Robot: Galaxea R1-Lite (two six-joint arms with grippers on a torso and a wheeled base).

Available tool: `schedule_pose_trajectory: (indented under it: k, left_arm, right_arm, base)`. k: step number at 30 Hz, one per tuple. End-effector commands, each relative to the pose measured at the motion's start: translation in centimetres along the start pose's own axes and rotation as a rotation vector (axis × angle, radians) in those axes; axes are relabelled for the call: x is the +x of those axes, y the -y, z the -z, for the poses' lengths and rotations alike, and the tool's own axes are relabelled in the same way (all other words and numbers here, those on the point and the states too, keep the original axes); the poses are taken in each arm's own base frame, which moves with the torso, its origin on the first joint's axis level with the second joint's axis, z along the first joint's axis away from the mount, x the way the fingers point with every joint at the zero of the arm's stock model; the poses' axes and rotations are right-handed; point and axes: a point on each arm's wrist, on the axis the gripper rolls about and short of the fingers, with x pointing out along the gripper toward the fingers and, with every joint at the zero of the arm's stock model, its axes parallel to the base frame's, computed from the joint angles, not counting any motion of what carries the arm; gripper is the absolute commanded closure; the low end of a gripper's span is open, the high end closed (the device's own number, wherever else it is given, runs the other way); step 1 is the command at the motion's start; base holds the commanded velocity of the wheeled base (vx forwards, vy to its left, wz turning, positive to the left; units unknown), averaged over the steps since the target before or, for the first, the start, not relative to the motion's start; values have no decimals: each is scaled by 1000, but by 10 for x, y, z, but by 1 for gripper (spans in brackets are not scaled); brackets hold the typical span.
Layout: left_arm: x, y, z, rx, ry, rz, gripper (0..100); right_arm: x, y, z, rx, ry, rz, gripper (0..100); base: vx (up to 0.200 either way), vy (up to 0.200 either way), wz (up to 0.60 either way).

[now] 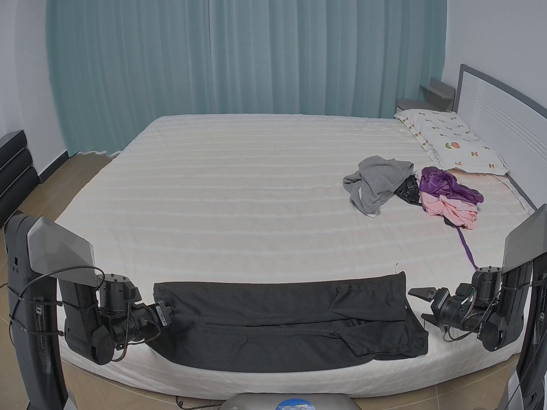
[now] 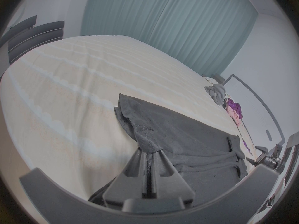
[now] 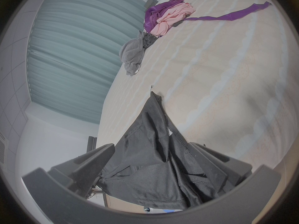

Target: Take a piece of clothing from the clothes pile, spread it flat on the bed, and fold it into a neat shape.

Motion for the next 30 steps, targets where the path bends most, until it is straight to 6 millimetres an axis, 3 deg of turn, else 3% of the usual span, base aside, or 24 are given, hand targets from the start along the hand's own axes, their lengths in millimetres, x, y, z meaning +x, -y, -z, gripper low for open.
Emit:
schedule_pose_trajectory:
  k: [1, 14, 22, 30]
  left_arm:
    - [-14, 25, -9, -9, 45, 75, 100]
    - [-26, 53, -6, 32, 74, 118, 100]
    - [-37, 94, -1, 104, 88, 197, 100]
    - [-25, 129, 1, 150, 60, 204, 100]
  right_arm:
    - [0, -1, -1, -5, 7, -9, 0]
    - [0, -1, -1, -5, 7, -9, 0]
    - [0, -1, -1, -5, 7, -9, 0]
    - [0, -1, 0, -7, 5, -8, 0]
  base:
    - [0, -200, 0]
    - [0, -200, 0]
    - [0, -200, 0]
    - [0, -200, 0]
